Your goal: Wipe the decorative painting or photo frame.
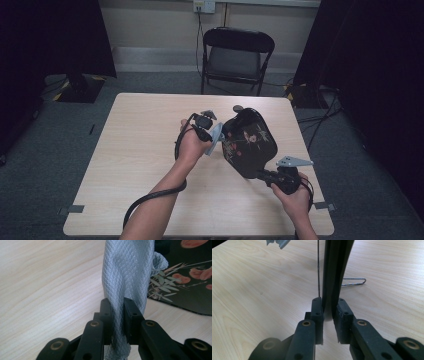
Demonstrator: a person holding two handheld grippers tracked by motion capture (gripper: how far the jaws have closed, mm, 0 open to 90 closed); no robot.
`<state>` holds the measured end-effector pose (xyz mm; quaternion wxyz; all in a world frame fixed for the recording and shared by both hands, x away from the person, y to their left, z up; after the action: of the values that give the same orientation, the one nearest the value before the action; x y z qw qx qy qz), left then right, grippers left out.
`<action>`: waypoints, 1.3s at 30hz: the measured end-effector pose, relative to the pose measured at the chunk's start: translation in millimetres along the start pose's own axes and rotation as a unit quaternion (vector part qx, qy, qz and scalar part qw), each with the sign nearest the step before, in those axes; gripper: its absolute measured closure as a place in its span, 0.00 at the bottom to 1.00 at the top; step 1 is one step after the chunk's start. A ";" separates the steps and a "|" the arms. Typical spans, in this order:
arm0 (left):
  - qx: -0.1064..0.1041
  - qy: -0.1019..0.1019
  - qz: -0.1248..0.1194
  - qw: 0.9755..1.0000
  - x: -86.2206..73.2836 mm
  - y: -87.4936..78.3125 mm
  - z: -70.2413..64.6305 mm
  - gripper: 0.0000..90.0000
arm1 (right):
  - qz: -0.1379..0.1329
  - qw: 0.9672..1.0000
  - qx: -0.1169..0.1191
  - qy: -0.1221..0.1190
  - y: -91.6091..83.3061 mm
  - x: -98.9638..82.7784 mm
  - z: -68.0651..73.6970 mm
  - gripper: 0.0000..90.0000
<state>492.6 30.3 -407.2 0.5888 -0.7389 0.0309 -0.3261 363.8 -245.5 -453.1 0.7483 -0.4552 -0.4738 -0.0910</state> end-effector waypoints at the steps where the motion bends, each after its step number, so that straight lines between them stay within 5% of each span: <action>1: 0.001 0.002 0.003 1.000 -0.5 0.8 0.3 0.88 | 0.000 1.000 -0.001 0.000 0.0 0.0 0.1 0.88; 28: -0.022 -0.007 0.039 0.999 -27.0 38.2 -2.3 0.88 | 0.001 1.000 -0.002 0.000 0.2 0.6 1.5 0.88; 39: -0.042 0.001 0.037 0.998 -43.1 36.5 -12.0 0.88 | 0.002 1.000 -0.004 0.000 1.0 1.0 3.1 0.88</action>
<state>464.9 27.6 -457.7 0.5691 -0.7611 0.0722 -0.3029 362.9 -242.3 -452.5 0.7469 -0.4590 -0.4724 -0.0915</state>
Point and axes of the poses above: each handheld gripper's, and its own axes: y roughly forward along the jaws, x roughly out of its top, z roughly to its left, the point moved 1 cm from there along y, roughly forward along the jaws, and after that the axes turned 2 degrees about -y, right-handed, at the moved point
